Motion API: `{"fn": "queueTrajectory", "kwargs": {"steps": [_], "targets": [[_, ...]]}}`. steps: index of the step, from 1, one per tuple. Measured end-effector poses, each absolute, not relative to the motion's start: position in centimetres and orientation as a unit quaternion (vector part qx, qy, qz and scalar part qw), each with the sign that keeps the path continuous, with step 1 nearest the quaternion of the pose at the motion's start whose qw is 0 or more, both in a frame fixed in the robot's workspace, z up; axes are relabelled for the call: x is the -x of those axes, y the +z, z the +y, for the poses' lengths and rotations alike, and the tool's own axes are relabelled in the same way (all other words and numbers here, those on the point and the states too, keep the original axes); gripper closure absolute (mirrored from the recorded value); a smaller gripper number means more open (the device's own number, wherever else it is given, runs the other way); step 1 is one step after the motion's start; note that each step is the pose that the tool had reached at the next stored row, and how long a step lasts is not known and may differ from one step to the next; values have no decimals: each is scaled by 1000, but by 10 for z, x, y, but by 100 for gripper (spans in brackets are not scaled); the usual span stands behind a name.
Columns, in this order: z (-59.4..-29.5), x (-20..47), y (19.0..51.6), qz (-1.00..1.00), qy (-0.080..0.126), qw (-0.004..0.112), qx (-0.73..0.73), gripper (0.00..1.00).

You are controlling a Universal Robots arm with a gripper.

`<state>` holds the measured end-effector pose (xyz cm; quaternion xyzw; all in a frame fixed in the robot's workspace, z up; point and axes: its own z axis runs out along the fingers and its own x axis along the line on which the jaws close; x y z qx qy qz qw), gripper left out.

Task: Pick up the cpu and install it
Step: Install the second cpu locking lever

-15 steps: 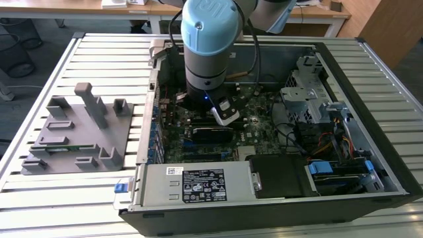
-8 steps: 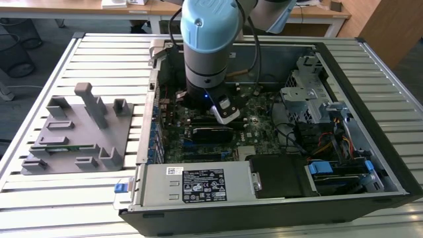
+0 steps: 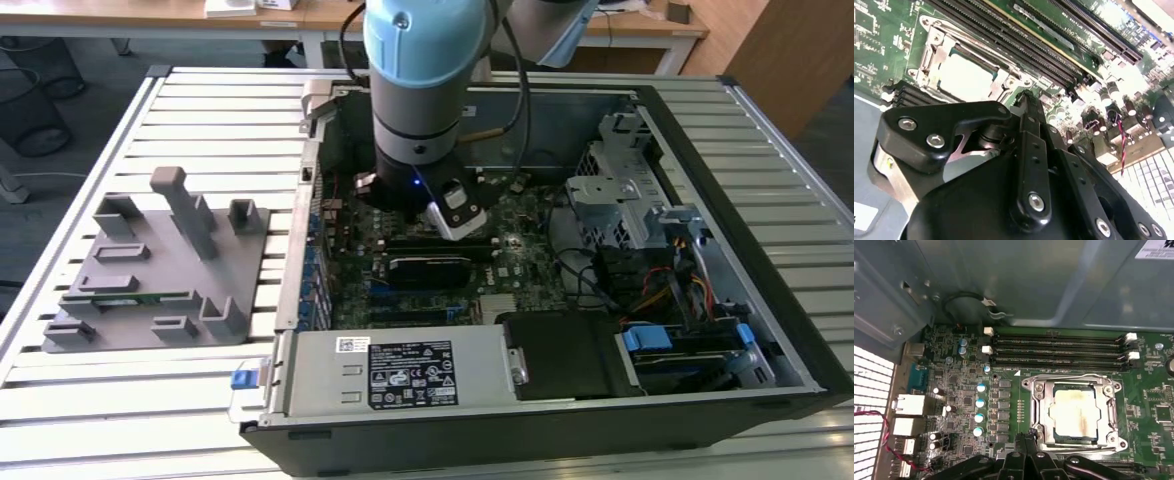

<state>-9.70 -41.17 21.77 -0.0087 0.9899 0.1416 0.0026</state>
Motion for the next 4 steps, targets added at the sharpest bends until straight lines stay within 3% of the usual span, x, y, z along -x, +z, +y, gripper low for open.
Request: {"fn": "queueTrajectory", "kwargs": {"steps": [4], "targets": [[-412,97,223,990,142,2,9,89]]}}
